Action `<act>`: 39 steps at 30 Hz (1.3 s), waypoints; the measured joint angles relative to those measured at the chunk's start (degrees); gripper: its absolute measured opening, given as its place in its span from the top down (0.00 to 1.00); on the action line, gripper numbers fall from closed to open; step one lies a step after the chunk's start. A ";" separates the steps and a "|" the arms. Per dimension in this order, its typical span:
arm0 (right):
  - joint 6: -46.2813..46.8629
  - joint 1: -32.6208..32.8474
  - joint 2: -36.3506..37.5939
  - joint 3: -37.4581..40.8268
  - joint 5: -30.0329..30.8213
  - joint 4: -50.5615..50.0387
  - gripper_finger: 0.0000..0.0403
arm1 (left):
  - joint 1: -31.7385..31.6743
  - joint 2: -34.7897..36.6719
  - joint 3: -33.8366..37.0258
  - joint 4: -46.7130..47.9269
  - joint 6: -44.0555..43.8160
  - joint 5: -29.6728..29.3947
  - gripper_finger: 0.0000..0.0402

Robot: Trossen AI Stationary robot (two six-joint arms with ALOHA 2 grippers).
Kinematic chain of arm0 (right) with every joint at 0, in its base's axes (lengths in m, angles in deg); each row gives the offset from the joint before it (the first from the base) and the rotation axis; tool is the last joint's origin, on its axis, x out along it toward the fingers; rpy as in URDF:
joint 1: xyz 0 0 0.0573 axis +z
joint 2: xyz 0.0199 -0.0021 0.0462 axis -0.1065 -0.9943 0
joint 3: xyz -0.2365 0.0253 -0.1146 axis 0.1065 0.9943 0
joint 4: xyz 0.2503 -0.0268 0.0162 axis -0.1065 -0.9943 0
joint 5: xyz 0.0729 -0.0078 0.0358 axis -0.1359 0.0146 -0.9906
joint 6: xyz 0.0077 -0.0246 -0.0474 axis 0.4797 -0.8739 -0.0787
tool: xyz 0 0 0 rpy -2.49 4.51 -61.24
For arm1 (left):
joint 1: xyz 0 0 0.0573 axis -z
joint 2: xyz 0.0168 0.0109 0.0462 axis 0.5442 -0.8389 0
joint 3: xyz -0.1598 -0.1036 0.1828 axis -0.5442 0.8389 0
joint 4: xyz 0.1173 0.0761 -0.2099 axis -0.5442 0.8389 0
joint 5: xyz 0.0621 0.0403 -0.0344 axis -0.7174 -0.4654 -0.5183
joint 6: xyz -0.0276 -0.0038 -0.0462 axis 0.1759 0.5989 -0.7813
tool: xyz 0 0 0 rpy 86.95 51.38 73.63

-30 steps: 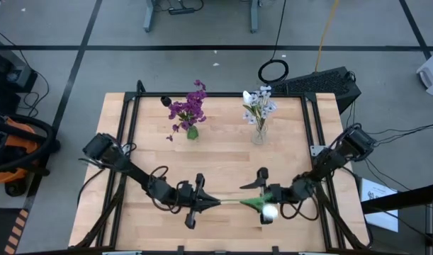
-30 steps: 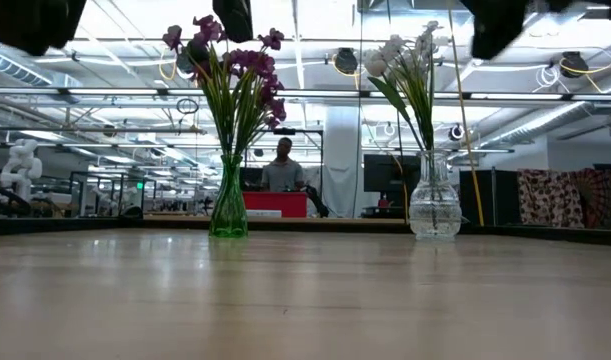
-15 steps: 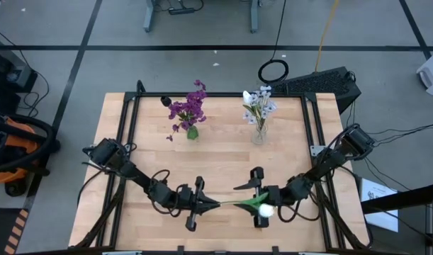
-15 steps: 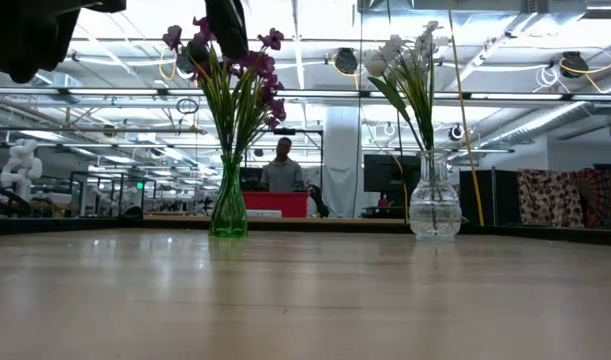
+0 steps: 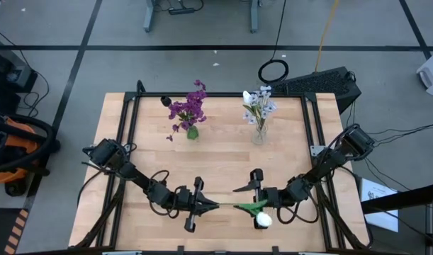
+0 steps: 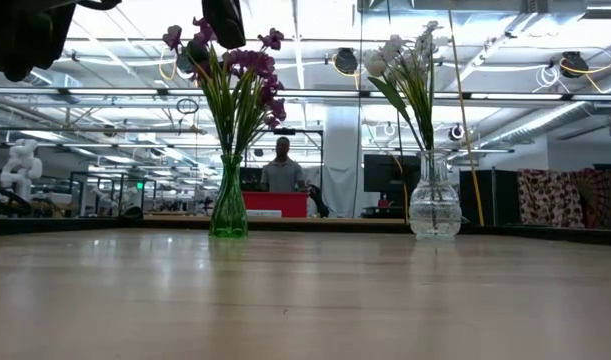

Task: Sort flowers into vase by color
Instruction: Put the white flower into the transparent vase

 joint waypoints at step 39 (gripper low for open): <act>-1.04 1.34 0.23 0.02 7.17 -0.28 0.99 | 0.45 0.00 0.04 3.43 -0.48 -4.22 0.67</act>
